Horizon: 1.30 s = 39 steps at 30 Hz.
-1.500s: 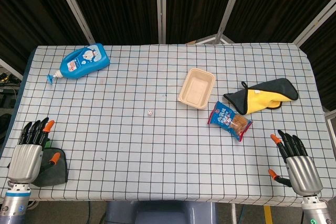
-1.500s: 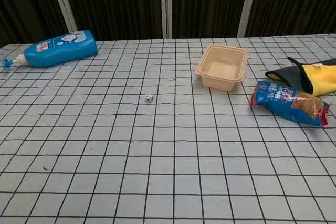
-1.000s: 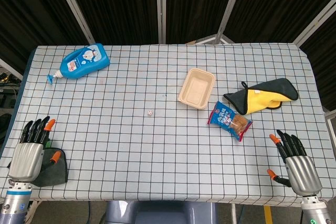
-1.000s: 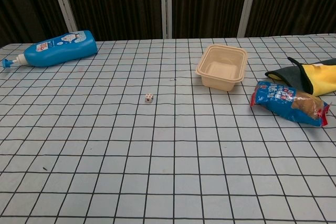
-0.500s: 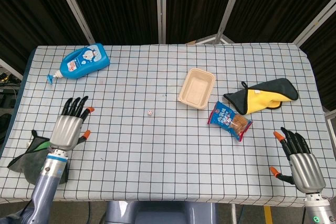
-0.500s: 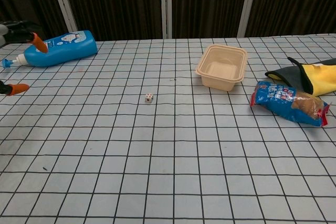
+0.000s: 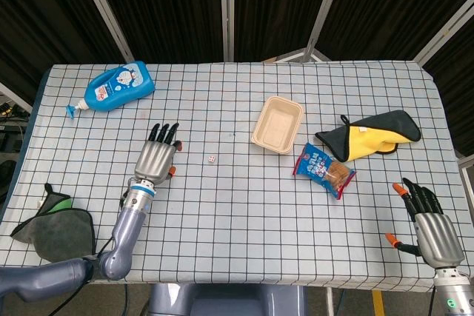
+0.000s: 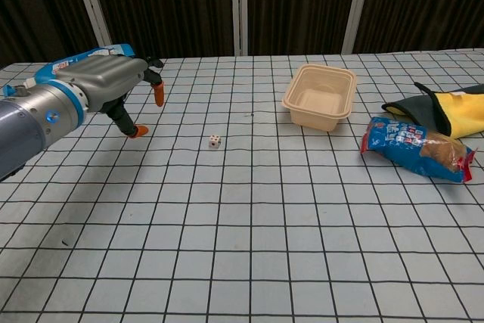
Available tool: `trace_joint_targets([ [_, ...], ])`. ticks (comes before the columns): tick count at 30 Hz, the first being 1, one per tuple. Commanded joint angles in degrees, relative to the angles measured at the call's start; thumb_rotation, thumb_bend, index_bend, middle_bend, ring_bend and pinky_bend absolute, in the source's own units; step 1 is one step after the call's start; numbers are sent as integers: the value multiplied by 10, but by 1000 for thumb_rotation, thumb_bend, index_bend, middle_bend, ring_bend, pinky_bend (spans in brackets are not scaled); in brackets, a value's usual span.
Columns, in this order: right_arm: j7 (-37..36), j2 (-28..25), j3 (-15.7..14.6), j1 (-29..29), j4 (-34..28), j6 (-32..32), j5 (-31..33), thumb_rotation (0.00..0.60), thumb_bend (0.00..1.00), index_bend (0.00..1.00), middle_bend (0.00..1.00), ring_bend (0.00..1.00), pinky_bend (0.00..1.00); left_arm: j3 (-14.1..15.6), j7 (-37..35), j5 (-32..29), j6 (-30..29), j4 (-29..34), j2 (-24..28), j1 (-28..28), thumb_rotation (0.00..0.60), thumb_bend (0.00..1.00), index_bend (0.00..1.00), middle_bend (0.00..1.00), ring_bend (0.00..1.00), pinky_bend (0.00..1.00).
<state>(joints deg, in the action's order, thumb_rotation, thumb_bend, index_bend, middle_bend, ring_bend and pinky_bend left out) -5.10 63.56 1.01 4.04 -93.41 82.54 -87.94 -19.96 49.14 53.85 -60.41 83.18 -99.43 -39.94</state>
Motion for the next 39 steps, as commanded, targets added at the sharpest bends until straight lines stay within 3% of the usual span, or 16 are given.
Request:
trace_joint_targets([
  [1, -1, 0, 1, 1, 2, -3, 4, 600, 100, 126, 0, 0, 0, -5, 5, -29, 19, -47, -37, -36, 600, 317, 404, 0, 0, 0],
  [14, -8, 0, 5, 2, 9, -8, 14, 600, 100, 126, 0, 0, 0, -10, -35, -59, 60, -175, -99, -107, 600, 319, 399, 0, 0, 0],
  [39, -12, -3, 9, 3, 10, -7, 16, 600, 98, 126, 0, 0, 0, -2, -77, -68, 87, -267, -157, -161, 600, 346, 412, 0, 0, 0],
])
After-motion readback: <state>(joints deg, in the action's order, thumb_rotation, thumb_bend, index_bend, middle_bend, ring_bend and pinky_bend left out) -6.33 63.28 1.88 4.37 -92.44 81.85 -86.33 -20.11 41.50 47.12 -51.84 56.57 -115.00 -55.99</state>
